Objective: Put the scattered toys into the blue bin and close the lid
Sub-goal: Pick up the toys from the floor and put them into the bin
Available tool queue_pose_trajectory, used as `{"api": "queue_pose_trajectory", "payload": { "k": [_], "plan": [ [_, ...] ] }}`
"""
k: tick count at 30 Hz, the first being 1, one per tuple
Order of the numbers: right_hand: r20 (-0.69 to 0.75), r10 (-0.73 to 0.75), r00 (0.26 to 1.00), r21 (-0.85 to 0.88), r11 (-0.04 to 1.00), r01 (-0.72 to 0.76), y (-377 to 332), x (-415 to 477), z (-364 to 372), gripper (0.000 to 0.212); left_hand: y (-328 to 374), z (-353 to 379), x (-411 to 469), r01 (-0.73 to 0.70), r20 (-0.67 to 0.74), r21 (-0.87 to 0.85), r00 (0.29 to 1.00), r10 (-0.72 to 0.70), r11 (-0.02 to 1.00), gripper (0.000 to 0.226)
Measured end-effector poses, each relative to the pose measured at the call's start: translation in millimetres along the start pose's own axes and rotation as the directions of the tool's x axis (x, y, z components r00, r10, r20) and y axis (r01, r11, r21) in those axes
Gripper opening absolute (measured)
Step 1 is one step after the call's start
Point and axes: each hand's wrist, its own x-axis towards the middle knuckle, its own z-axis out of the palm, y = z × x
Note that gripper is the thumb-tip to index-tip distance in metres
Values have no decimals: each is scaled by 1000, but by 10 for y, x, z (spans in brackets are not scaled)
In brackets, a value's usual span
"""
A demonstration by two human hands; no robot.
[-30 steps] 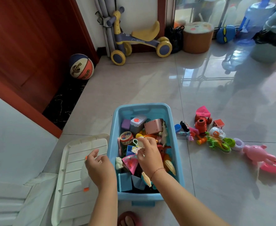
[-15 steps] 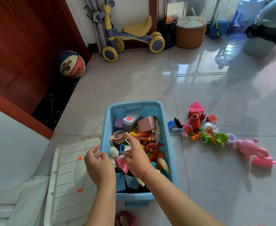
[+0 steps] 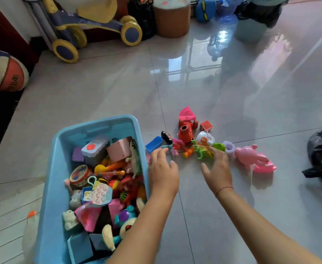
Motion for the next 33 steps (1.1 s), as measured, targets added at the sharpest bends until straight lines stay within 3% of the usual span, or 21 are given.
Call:
{"api": "queue_pose_trajectory", "payload": {
  "k": [2, 5, 10, 14, 16, 20, 24, 28, 33],
  "plan": [
    [57, 52, 997, -105, 993, -46, 296, 246, -14, 67, 37, 338, 260, 65, 140, 77, 987, -75, 995, 38],
    [125, 113, 986, -268, 960, -77, 636, 590, 27, 73, -44, 764, 640, 106, 216, 203, 965, -150, 973, 52],
    [188, 132, 973, -384, 922, -51, 847, 994, 147, 73, -346, 1165, 1123, -12, 301, 448, 944, -138, 894, 80],
    [222, 81, 972, -417, 909, 20, 924, 1133, 284, 69, -496, 1340, 1238, -53, 347, 500, 927, -144, 864, 82],
    [254, 70, 965, -425, 904, 46, 944, 1117, 321, 73, -544, 1393, 1149, -71, 313, 527, 942, -116, 847, 69],
    [262, 88, 961, -478, 877, 50, 967, 852, 320, 72, -656, 1466, 788, 42, 356, 356, 918, -176, 934, 38],
    [266, 70, 961, -459, 886, 63, 1075, 437, 297, 68, -708, 1451, 361, 154, 362, 309, 893, -266, 939, 38],
    [236, 95, 967, -293, 956, -22, 1150, -93, 188, 69, -658, 1314, -35, 229, 378, 235, 874, -306, 944, 45],
    [47, 222, 974, -45, 974, -220, 1023, -620, -70, 68, -429, 991, -362, 186, 332, 117, 918, -215, 976, 39]
  ]
}}
